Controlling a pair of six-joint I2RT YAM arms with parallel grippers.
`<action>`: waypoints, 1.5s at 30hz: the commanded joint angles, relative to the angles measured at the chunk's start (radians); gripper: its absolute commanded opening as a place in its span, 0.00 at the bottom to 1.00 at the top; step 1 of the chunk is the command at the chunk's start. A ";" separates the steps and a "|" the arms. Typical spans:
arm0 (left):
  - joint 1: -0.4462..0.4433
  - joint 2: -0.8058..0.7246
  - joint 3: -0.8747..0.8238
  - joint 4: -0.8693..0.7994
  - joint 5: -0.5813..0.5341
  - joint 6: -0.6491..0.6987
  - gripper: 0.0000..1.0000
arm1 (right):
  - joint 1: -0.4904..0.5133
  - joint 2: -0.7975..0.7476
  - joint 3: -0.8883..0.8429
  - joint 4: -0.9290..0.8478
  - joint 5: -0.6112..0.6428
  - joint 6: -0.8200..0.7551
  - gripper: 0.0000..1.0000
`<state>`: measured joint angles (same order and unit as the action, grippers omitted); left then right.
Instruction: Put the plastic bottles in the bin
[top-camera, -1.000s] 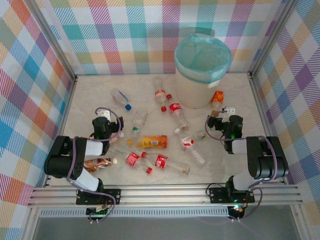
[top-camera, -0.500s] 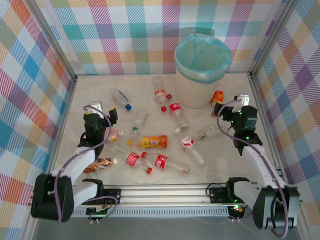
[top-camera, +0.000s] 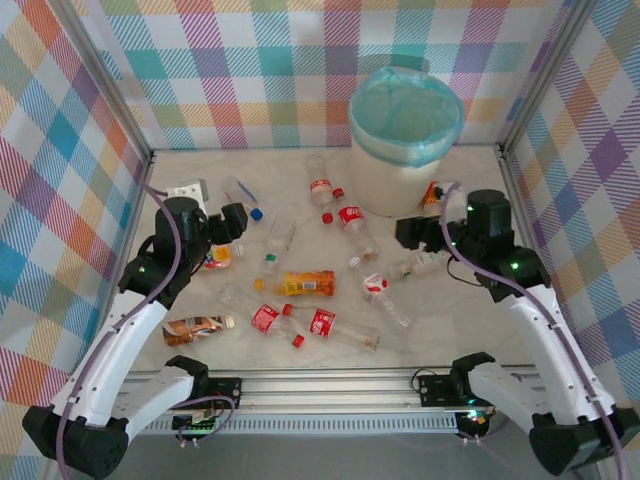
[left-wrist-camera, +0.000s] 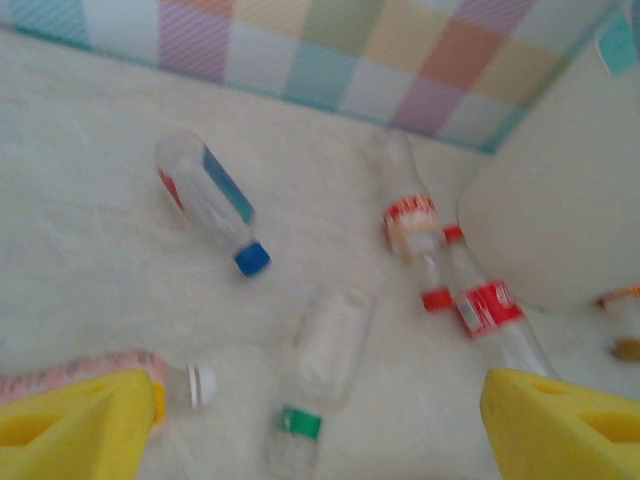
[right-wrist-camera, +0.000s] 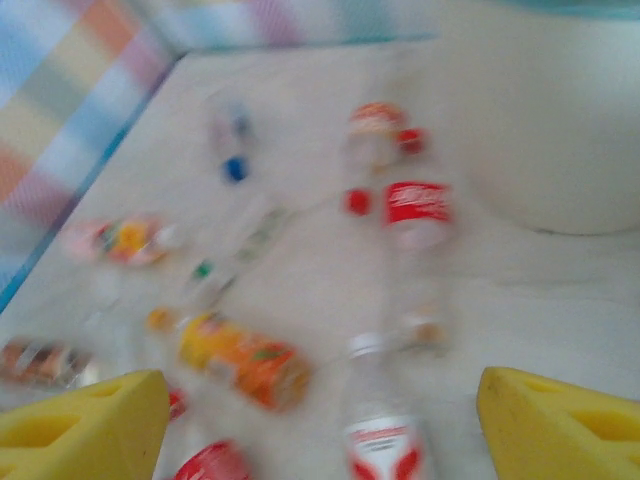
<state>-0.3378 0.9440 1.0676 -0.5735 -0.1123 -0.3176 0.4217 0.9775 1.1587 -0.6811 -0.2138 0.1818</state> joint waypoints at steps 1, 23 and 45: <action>-0.010 0.004 0.091 -0.295 0.089 -0.024 0.85 | 0.138 0.080 0.099 -0.263 0.011 -0.062 0.78; -0.010 -0.022 -0.032 -0.431 0.296 -0.131 0.84 | 0.705 0.547 0.150 -0.302 0.177 -0.210 0.85; -0.010 -0.069 -0.098 -0.433 0.243 -0.126 0.85 | 0.709 0.867 0.144 -0.164 0.276 -0.255 0.90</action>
<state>-0.3393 0.8833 0.9726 -0.9928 0.1398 -0.4492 1.1255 1.8214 1.3037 -0.8604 0.0418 -0.0471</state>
